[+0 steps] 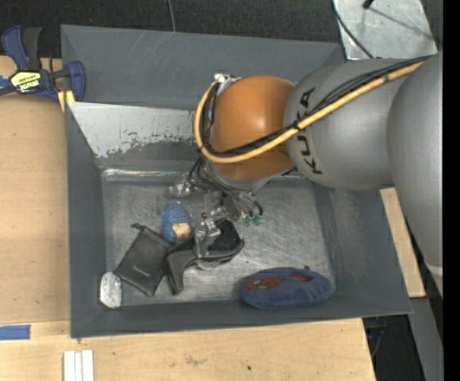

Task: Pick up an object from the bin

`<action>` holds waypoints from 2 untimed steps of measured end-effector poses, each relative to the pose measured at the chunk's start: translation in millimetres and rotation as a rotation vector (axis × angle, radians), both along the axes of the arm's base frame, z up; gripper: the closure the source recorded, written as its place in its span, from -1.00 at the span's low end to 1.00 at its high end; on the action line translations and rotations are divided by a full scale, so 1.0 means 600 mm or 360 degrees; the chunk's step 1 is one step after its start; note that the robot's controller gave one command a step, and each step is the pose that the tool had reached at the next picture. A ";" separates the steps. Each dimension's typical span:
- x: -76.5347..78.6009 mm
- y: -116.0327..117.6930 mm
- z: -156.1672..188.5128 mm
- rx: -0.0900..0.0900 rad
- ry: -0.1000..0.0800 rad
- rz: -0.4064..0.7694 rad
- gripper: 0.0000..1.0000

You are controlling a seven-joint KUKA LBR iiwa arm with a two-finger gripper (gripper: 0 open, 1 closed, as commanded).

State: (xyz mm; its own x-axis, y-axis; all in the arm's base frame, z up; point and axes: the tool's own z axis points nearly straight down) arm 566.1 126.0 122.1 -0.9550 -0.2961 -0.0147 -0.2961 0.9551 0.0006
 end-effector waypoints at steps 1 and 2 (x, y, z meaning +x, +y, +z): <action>-0.047 -0.256 -0.024 -0.0012 0.0018 0.0356 -1.00; -0.115 -0.231 -0.002 -0.0009 0.0004 0.0316 -1.00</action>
Offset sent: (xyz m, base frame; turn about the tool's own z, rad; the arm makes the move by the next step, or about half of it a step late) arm -0.0301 -0.1523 -0.0182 -0.2272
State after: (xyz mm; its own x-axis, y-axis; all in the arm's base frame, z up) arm 497.0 -12.8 120.9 -0.8779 -0.4787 -0.0100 -0.4787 0.8780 -0.0036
